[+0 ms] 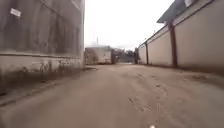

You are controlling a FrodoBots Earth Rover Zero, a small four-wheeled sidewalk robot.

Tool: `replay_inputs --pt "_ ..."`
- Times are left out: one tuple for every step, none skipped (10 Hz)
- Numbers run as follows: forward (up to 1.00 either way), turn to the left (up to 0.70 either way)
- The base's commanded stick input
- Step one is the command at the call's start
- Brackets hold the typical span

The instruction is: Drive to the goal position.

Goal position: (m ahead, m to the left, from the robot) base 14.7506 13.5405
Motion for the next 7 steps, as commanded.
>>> replay_inputs --pt "0.7 0.0" --pt "0.7 0.0" --pt "0.7 0.0" --pt "0.7 0.0" --pt "0.7 0.0" --pt "0.7 0.0" --pt "0.7 0.0"
